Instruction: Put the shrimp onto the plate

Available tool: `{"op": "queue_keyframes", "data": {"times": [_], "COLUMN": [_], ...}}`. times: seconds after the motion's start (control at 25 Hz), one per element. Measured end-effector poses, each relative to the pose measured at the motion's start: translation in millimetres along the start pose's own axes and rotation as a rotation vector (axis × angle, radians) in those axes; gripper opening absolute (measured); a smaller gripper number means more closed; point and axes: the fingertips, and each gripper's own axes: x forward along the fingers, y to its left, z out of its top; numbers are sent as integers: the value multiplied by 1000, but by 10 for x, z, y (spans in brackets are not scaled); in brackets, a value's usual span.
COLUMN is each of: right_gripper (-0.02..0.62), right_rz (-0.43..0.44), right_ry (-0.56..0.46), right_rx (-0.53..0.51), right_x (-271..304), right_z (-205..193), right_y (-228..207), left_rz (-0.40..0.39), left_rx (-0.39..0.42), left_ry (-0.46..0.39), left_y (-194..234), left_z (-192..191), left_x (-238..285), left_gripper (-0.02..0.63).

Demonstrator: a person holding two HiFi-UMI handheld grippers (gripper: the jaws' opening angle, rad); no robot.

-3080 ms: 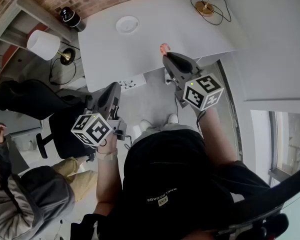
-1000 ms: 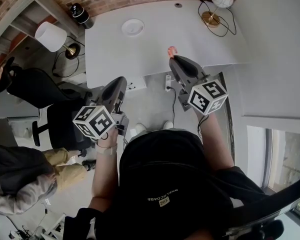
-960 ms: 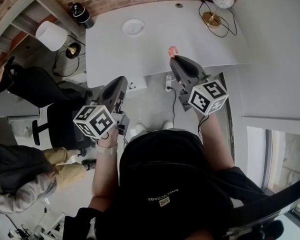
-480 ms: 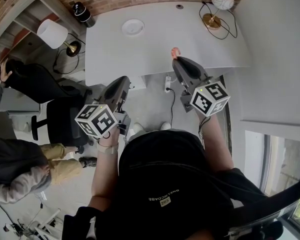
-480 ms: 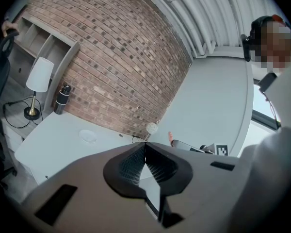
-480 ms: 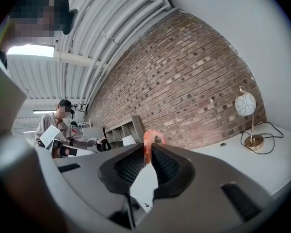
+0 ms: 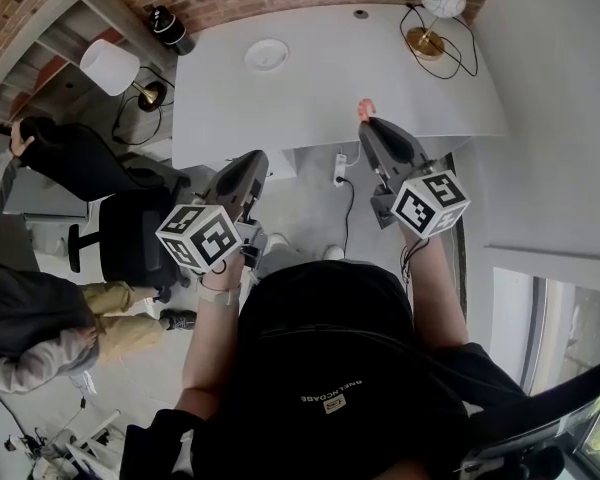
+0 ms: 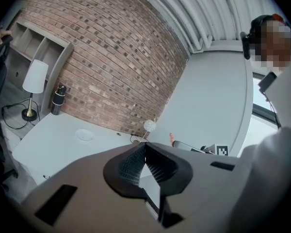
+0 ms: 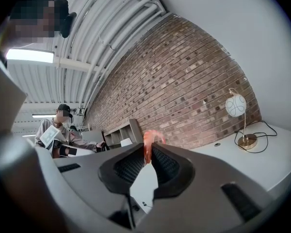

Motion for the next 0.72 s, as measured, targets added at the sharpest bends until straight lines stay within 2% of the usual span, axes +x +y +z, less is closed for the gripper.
{"op": "queue_keyframes", "data": {"times": [0.36, 0.72], "right_gripper": [48, 48], "right_rz": [-8, -27], "right_ry": [5, 29], "right_rx": [-8, -24], "right_x": [75, 462], "right_z": [-24, -24], "right_y": [-44, -138], "left_rz": [-18, -40], "left_rx": [-13, -36], "left_ry": [11, 19], "left_y": [84, 437], "left_z": [-37, 145], "left_x": [115, 344], "left_gripper": [3, 3]}}
